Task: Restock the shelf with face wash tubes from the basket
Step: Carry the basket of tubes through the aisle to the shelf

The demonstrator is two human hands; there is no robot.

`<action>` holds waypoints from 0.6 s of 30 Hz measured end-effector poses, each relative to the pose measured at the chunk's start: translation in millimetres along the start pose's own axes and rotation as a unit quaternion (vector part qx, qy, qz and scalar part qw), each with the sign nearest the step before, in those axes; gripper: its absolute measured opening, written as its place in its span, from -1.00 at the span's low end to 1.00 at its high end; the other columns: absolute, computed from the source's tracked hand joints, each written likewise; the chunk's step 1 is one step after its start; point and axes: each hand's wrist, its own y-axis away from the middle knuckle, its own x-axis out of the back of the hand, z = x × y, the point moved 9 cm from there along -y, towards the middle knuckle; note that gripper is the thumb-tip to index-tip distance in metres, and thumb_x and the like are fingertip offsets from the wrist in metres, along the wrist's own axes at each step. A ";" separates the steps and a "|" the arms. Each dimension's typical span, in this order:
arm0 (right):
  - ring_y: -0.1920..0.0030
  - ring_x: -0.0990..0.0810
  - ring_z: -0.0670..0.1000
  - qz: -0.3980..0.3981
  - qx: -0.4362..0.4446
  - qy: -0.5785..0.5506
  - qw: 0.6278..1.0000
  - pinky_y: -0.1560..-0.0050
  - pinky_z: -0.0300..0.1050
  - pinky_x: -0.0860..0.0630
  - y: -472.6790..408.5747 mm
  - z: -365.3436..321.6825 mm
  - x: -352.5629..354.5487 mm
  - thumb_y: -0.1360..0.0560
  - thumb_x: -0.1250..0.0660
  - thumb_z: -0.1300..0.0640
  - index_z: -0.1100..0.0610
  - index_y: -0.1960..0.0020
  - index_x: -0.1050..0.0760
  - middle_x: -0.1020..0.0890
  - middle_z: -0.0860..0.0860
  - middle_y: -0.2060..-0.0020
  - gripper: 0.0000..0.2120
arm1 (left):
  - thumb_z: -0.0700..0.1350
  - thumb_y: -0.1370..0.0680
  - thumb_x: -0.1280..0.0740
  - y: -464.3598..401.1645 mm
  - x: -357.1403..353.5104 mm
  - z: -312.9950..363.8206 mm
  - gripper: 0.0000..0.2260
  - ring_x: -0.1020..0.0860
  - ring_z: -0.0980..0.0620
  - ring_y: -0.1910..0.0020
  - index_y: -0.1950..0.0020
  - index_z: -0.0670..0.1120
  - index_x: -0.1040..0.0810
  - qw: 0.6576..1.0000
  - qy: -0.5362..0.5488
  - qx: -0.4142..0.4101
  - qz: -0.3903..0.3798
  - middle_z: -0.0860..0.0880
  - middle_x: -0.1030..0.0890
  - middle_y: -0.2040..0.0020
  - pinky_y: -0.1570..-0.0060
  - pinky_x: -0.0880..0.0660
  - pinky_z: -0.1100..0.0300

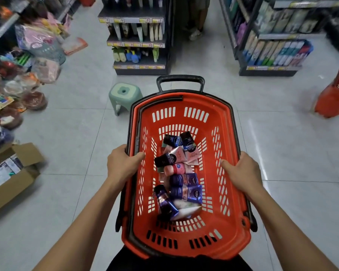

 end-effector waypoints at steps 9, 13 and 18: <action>0.16 -0.55 0.04 0.035 -0.015 0.008 0.999 0.10 -0.09 -0.48 -94.0 -117.4 -12.6 -0.53 -0.40 -0.16 0.18 -0.30 -0.43 -0.64 0.12 -0.11 -0.48 | 0.15 -0.50 -0.51 -154.5 29.7 67.0 -0.64 -0.74 0.01 0.18 -0.16 -0.03 -0.57 0.999 0.013 -0.023 -0.036 0.04 -0.73 0.07 -0.01 -0.69 -0.04; 0.16 -0.53 0.04 0.046 -0.011 0.014 0.999 0.09 -0.10 -0.46 -128.7 -150.2 -16.1 -0.53 -0.41 -0.15 0.19 -0.30 -0.44 -0.64 0.13 -0.13 -0.48 | 0.14 -0.48 -0.51 -203.7 35.0 87.0 -0.70 -0.74 0.02 0.17 -0.11 0.02 -0.60 0.999 0.017 -0.027 -0.040 0.03 -0.74 0.07 -0.01 -0.69 -0.06; 0.14 -0.53 0.05 0.043 -0.012 0.017 0.999 0.09 -0.10 -0.45 -172.4 -173.2 -19.7 -0.53 -0.41 -0.15 0.20 -0.28 -0.46 -0.64 0.14 -0.12 -0.49 | 0.22 -0.40 -0.49 -247.6 30.6 102.0 -0.62 -0.75 0.02 0.20 -0.08 0.03 -0.61 0.999 0.022 -0.015 -0.044 0.04 -0.75 0.11 0.01 -0.69 -0.07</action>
